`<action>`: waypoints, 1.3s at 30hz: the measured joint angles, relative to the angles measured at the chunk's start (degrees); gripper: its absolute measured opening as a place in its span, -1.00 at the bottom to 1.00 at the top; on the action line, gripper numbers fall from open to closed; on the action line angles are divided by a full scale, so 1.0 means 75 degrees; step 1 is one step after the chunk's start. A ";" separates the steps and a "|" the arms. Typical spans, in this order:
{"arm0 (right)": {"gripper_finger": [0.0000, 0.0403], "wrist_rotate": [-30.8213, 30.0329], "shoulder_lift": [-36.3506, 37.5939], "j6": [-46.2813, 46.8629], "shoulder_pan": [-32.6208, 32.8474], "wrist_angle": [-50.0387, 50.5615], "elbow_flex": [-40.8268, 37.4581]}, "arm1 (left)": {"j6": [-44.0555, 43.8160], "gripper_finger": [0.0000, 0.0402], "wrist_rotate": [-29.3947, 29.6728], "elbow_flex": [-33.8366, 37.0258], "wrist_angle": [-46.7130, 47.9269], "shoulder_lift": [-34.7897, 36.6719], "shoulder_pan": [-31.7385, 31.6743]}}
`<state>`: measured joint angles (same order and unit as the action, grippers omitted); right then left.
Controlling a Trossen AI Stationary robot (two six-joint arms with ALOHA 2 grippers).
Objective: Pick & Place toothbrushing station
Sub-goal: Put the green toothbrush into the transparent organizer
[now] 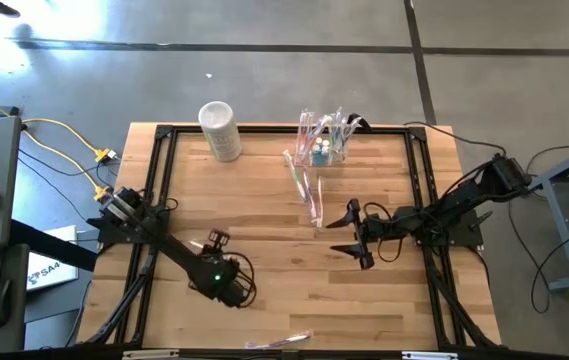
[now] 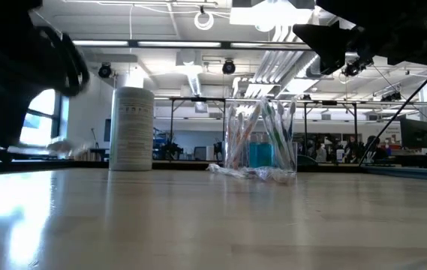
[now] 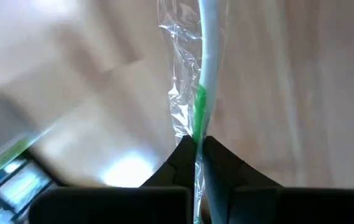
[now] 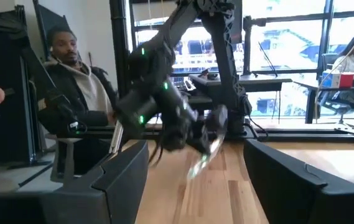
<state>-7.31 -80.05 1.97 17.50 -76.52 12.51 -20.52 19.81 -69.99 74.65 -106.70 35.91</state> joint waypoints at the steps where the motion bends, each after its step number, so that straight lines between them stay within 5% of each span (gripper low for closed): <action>1: 0.27 0.0003 0.0000 0.0069 0.0000 0.0027 0.0000 | -0.0107 -0.98 0.0167 -0.0099 0.0199 0.0106 0.0003; 7: 0.27 0.0001 0.0000 0.0587 0.0022 0.0180 0.0000 | 0.0341 -0.98 0.1814 -0.0791 -0.0442 0.1076 -0.0001; 10: 0.27 -0.0009 0.0000 0.0535 0.0176 0.0180 -0.0001 | 0.1350 -0.98 0.2534 -0.0768 -0.1944 0.1750 -0.0117; 13: 0.27 0.0000 0.0000 0.0275 0.0397 0.0163 0.0000 | 0.2308 -0.98 0.2391 -0.0436 -0.3964 0.2445 -0.0489; 17: 0.27 -0.0091 0.0000 -0.0429 0.0743 0.0081 0.0028 | 0.3206 -0.98 0.1341 0.0358 -0.7157 0.3111 -0.1239; 24: 0.27 -0.1210 -0.0003 -0.1288 0.1182 0.0222 0.0402 | 0.3522 -0.98 -0.2016 0.1920 -1.2615 0.2752 -0.2545; 32: 0.27 -0.1698 -0.0003 -0.1302 0.1198 0.0493 0.0845 | 0.3490 -0.98 -0.3338 0.2079 -1.4667 0.1339 -0.3395; 39: 0.27 -0.2033 -0.0003 -0.0862 0.1008 0.1839 0.1322 | 0.3534 -0.98 -0.3797 0.1442 -1.4968 0.0492 -0.3544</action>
<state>-22.56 -80.07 -4.49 25.05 -62.73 22.43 5.99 -8.67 -59.18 -37.61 -103.01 9.33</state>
